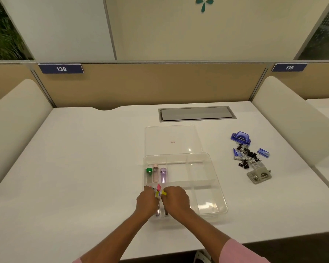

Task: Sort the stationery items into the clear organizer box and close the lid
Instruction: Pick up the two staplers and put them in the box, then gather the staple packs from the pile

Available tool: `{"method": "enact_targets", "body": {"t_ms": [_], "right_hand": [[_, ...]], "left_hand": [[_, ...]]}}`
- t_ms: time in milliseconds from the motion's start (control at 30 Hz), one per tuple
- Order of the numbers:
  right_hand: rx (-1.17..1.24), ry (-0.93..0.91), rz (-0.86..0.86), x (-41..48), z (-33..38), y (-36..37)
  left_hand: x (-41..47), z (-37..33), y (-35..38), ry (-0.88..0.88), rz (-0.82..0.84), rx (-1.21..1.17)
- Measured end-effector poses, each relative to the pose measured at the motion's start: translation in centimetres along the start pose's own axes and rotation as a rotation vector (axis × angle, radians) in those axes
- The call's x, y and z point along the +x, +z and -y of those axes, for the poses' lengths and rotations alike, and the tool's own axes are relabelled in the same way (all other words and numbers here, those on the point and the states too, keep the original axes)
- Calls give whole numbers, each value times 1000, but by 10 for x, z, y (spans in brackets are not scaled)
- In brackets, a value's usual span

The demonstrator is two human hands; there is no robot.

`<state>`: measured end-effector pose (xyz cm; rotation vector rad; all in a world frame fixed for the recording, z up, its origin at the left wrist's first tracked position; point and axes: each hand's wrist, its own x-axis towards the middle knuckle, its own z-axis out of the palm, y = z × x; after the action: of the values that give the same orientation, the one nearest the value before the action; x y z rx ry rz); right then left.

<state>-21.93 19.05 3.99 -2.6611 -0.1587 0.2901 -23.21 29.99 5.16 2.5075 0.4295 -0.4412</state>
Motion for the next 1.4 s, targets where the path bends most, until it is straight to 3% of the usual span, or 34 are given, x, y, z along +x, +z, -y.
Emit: {"method": "enact_targets", "body": {"t_ms": [400,667,767,933,1233,1400], "right_hand": [[132,4,2,7,-8,5],[250,1,-136,5,-19,-15],[334,73,-177,5,-30,-31],[467,147,-239,3,-58,-63],[591,279,-336,22,-145,-116],[597,318,-382,44,-196,-148]], "left_hand": [[-2,-6,4,96,28,139],[0,-28,-6,151,-147,151],[6,-44,-7,200,-216,57],[19,-82,1,248,-198,-20],[31,-179,28,319,12,-337],[52,-238,45,319,45,-455]]}}
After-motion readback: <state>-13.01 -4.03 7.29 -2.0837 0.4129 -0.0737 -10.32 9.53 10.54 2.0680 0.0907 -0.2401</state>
